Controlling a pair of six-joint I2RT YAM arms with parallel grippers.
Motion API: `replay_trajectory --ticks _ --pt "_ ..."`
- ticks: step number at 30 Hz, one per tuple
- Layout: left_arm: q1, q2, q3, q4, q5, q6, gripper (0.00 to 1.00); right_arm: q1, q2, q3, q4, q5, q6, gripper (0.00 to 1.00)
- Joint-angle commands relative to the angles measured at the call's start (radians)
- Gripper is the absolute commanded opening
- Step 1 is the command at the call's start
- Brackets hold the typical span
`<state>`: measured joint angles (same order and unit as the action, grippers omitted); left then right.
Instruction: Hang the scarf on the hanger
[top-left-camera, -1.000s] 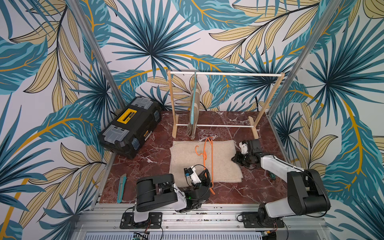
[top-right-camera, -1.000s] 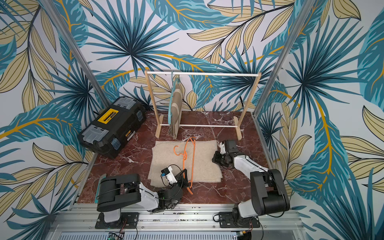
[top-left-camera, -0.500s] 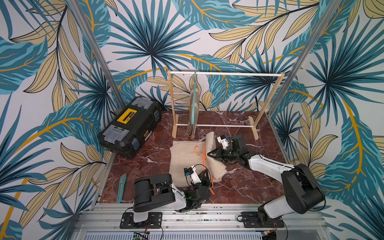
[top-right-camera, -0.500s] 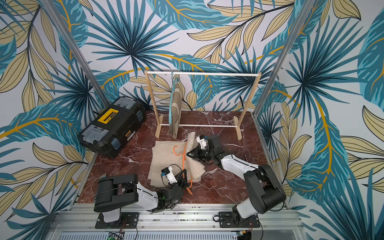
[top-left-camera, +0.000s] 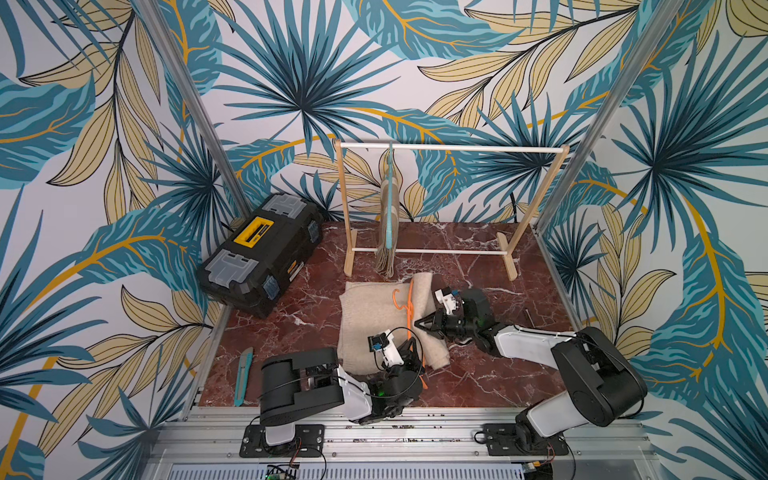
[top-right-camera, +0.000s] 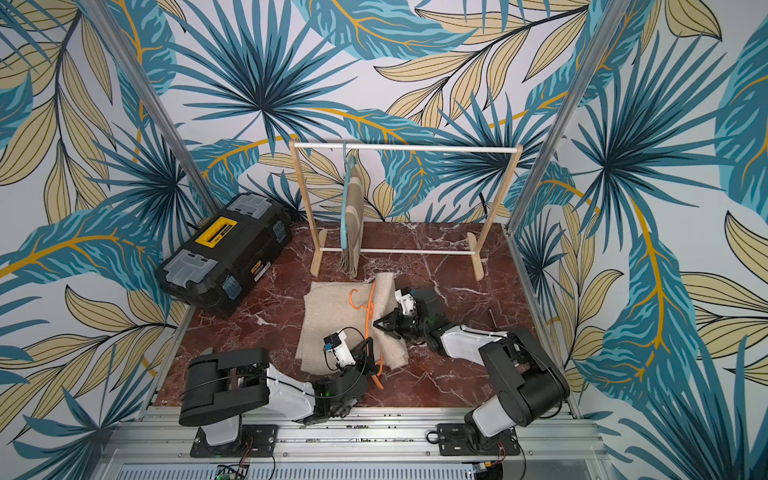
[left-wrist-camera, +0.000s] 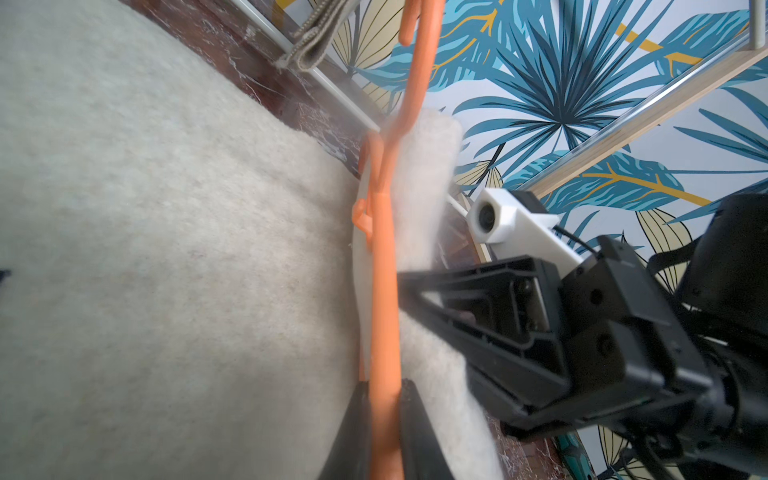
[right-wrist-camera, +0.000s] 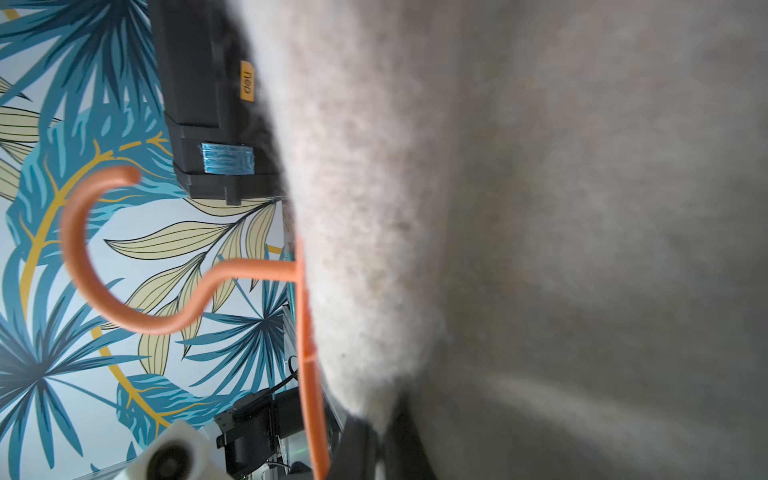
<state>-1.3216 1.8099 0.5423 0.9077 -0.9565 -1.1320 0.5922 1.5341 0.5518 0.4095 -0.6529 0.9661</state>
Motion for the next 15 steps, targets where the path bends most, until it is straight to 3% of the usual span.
replay_trajectory --ticks 1,5,11,14,15 --pt "-0.007 -0.025 0.021 -0.019 0.018 0.025 0.00 0.019 0.038 -0.026 0.023 -0.018 0.016 0.00" --pt "-0.007 -0.004 0.054 -0.008 0.044 0.041 0.00 0.064 0.172 0.049 0.156 -0.085 0.048 0.00" --pt "-0.007 0.019 0.092 0.005 0.089 0.072 0.00 0.119 0.340 0.181 0.155 -0.149 0.011 0.00" --pt "-0.007 0.013 0.098 0.000 0.102 0.091 0.00 0.117 0.338 0.188 0.033 -0.121 -0.074 0.00" --pt "-0.007 0.008 0.095 -0.003 0.102 0.091 0.00 0.116 0.310 0.195 -0.044 -0.102 -0.143 0.09"
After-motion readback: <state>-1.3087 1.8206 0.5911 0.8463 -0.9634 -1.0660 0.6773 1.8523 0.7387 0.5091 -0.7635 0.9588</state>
